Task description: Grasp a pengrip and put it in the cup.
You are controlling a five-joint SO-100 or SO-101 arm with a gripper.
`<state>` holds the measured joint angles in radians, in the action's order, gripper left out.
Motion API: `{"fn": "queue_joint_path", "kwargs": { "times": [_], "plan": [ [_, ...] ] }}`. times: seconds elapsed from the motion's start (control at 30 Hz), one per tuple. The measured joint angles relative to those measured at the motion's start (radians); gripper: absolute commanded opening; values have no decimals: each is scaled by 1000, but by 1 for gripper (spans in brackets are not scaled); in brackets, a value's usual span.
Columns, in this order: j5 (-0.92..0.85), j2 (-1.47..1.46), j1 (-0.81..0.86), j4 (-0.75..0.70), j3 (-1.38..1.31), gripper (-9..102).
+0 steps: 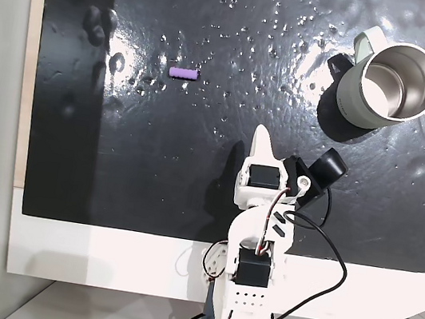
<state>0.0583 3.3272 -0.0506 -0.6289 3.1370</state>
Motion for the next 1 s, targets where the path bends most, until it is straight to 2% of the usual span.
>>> {"fn": "queue_joint_path", "kwargs": {
  "times": [0.57,0.7,0.83,1.0],
  "plan": [
    [-49,0,-35,0,-2,0],
    [-52,2,-46,-66,-44,0],
    [-25,-46,-129,-152,-183,0],
    [72,-368,-196,-261,-532,0]
  ]
}}
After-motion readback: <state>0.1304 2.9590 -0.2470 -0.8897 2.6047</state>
